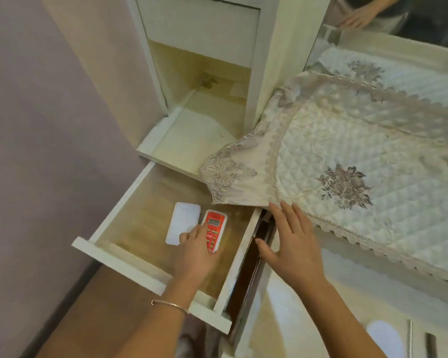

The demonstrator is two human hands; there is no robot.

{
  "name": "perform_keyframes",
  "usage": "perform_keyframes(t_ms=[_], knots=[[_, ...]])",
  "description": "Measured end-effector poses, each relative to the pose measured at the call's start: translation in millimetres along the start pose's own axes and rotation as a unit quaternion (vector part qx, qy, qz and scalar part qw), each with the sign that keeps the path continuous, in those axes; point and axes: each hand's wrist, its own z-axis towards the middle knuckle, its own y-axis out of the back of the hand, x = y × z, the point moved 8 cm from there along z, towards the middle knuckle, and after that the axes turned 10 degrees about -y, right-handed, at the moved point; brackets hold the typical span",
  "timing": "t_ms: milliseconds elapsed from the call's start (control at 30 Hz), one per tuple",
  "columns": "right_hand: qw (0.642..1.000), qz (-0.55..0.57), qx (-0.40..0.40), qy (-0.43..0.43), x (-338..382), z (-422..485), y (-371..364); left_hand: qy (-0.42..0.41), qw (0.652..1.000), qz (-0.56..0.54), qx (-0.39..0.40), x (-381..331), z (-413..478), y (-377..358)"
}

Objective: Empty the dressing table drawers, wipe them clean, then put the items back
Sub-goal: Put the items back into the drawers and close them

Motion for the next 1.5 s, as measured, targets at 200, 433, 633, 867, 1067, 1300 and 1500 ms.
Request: perform_keyframes(t_ms=[200, 433, 633, 867, 1067, 1300, 1500], knots=[[0.999, -0.010, -0.016, -0.045, -21, -1, -22, -0.024, 0.999, 0.036, 0.034, 9, 26, -33], [0.997, -0.007, -0.036, -0.066, -24, -6, -39, -0.039, 0.995, 0.079, 0.044, 17, 38, -48], [0.995, -0.017, -0.045, -0.082, -24, -7, -40, -0.060, 0.993, 0.083, 0.052, 17, 38, -48], [0.992, -0.035, -0.052, -0.110, -23, -25, -29, -0.145, 0.983, 0.105, 0.037, -4, 32, -11], [0.985, -0.064, -0.062, -0.151, -22, -63, -9, -0.268, 0.953, 0.135, 0.032, -37, 4, 45], [0.972, -0.053, -0.110, -0.199, -32, -127, 28, -0.387, 0.897, 0.211, -0.020, -81, -59, 90], [0.960, -0.064, -0.125, -0.242, -73, -187, 47, -0.448, 0.860, 0.244, -0.020, -117, -115, 56]])
